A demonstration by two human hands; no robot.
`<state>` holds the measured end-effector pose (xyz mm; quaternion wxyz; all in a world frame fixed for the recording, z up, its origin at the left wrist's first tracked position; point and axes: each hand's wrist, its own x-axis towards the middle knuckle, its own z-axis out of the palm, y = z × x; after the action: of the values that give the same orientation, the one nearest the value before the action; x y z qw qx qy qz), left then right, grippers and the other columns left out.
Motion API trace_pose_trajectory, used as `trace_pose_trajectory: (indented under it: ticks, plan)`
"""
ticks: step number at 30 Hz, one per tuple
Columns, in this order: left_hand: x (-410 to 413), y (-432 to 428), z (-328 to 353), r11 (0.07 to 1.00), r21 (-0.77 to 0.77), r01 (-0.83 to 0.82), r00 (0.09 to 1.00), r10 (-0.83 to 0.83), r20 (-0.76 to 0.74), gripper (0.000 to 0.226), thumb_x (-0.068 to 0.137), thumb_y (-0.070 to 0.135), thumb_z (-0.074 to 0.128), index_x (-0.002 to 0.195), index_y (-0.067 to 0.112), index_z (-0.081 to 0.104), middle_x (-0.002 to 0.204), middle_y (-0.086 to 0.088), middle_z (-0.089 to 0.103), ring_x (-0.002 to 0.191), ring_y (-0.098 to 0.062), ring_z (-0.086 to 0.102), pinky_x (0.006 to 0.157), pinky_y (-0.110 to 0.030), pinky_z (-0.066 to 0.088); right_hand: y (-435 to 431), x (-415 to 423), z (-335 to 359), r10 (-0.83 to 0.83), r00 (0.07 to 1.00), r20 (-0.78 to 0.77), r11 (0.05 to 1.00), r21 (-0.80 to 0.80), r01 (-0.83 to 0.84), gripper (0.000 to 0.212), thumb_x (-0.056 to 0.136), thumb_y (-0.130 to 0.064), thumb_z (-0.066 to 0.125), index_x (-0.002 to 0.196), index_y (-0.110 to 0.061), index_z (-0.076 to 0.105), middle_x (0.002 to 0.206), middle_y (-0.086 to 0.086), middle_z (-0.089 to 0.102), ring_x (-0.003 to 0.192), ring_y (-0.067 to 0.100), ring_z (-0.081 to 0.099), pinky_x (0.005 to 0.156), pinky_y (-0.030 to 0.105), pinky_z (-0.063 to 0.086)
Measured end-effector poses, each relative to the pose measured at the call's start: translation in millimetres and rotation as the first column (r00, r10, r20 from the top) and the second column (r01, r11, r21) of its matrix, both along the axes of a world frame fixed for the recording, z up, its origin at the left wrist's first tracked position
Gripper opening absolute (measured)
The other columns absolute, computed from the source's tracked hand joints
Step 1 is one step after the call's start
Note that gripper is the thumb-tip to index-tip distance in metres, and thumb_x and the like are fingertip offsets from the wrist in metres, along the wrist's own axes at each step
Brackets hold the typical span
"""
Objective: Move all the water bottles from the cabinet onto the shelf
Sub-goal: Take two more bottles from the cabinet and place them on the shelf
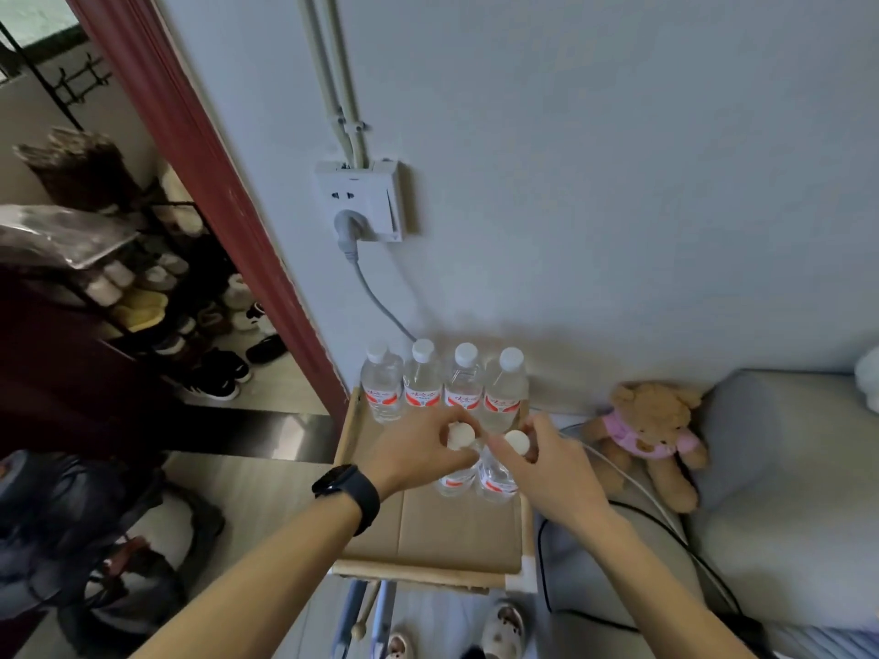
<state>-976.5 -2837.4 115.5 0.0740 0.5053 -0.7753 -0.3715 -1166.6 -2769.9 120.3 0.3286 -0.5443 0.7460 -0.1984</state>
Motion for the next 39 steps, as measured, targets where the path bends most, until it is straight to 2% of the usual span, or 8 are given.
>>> trace_pose_trajectory:
  ticks: [2,6,10,14,17,21,30,39]
  plan:
    - [0,6,-4,0.996,-0.084,-0.015,0.999,0.019,0.045,0.034,0.083,0.05,0.066,0.116,0.043,0.061,0.092,0.016,0.062,0.081,-0.001,0.055,0.071,-0.027,0.051,-1,-1,-3,0.047,0.999,0.023,0.999,-0.016,-0.046,0.033,0.087,-0.064,0.055,0.092,-0.032,0.047,0.073,-0.011,0.063,0.068,0.0,0.058,0.059,0.023,0.043]
    - [3,12,-8,0.985,-0.166,-0.053,0.987,0.077,0.142,0.052,0.081,0.065,0.063,0.128,0.043,0.054,0.112,0.014,0.053,0.096,-0.008,0.057,0.078,-0.035,0.054,-5,-10,-13,0.139,0.99,0.005,0.99,-0.031,-0.138,0.032,0.084,-0.071,0.053,0.095,-0.041,0.053,0.075,-0.008,0.065,0.07,0.004,0.061,0.067,0.03,0.052]
    - [6,15,-12,0.974,-0.187,-0.13,0.99,0.138,0.03,0.043,0.081,0.06,0.069,0.116,0.038,0.061,0.109,0.017,0.055,0.087,-0.007,0.057,0.075,-0.034,0.053,-4,-18,-13,0.209,0.976,-0.06,0.978,0.004,-0.209,0.032,0.081,-0.071,0.057,0.106,-0.051,0.051,0.079,-0.01,0.066,0.074,0.004,0.06,0.071,0.03,0.052]
    - [3,11,-9,0.972,-0.179,-0.153,0.988,0.15,-0.031,0.034,0.08,0.051,0.074,0.107,0.033,0.063,0.095,0.02,0.059,0.082,-0.004,0.056,0.074,-0.032,0.053,-3,-18,-12,0.223,0.966,-0.128,0.968,-0.089,-0.235,0.028,0.088,-0.058,0.056,0.109,-0.04,0.052,0.083,-0.01,0.063,0.077,0.008,0.058,0.073,0.036,0.051]
    - [1,4,-7,0.976,-0.157,-0.152,0.988,0.15,-0.027,0.037,0.08,0.051,0.074,0.111,0.034,0.065,0.1,0.017,0.067,0.085,-0.005,0.06,0.076,-0.035,0.054,-6,-19,-13,0.207,0.97,-0.127,0.965,-0.138,-0.224,0.025,0.09,-0.052,0.055,0.109,-0.035,0.053,0.085,-0.009,0.063,0.08,0.012,0.058,0.074,0.039,0.051]
    - [-2,-4,-8,0.986,-0.111,-0.126,0.992,0.124,-0.025,0.041,0.08,0.048,0.075,0.118,0.037,0.064,0.109,0.015,0.07,0.103,-0.007,0.063,0.086,-0.037,0.053,-12,-23,-15,0.196,0.968,-0.158,0.965,-0.142,-0.219,0.027,0.091,-0.055,0.052,0.11,-0.036,0.053,0.087,-0.01,0.063,0.081,0.012,0.059,0.073,0.039,0.051]
    - [-11,-11,-9,0.975,-0.086,-0.207,0.974,0.197,-0.112,0.04,0.081,0.038,0.078,0.119,0.035,0.065,0.112,0.017,0.069,0.106,-0.003,0.061,0.08,-0.016,0.041,-28,-28,-12,0.2,0.959,-0.199,0.968,-0.111,-0.225,0.03,0.094,-0.053,0.05,0.108,-0.027,0.05,0.085,-0.006,0.062,0.08,0.018,0.058,0.07,0.039,0.05]
    - [-8,-17,-10,0.966,-0.109,-0.234,0.97,0.225,-0.09,0.036,0.08,0.042,0.077,0.113,0.033,0.065,0.109,0.017,0.069,0.104,-0.003,0.061,0.088,-0.03,0.051,-38,-27,-12,0.18,0.957,-0.226,0.972,-0.111,-0.209,0.033,0.091,-0.058,0.052,0.108,-0.03,0.052,0.084,-0.009,0.063,0.078,0.018,0.058,0.063,0.034,0.042]
